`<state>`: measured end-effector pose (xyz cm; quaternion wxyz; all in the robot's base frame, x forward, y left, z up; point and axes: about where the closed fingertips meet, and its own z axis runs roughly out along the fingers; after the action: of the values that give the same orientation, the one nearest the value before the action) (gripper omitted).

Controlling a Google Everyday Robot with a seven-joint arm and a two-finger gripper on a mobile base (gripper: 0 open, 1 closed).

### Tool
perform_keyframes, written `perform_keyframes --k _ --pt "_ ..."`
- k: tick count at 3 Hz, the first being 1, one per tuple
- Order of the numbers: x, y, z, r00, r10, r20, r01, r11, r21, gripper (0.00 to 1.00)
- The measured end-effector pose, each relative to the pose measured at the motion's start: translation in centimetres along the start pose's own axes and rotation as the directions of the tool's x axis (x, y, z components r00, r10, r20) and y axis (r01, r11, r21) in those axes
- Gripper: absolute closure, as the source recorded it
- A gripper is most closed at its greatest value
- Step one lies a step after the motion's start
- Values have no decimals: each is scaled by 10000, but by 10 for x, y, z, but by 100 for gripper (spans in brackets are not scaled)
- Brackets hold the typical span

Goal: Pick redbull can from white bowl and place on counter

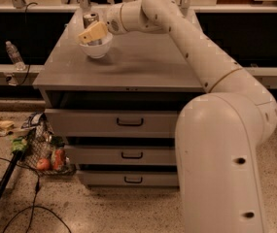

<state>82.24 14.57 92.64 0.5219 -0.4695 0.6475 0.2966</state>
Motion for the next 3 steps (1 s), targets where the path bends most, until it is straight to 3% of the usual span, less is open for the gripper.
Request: perform_keyframes --k 2,3 --pt "-4 -14 34 9996 -15 275 22 9997 -258 42" --pt "-4 -23 30 9998 -10 184 11 10000 -63 66"
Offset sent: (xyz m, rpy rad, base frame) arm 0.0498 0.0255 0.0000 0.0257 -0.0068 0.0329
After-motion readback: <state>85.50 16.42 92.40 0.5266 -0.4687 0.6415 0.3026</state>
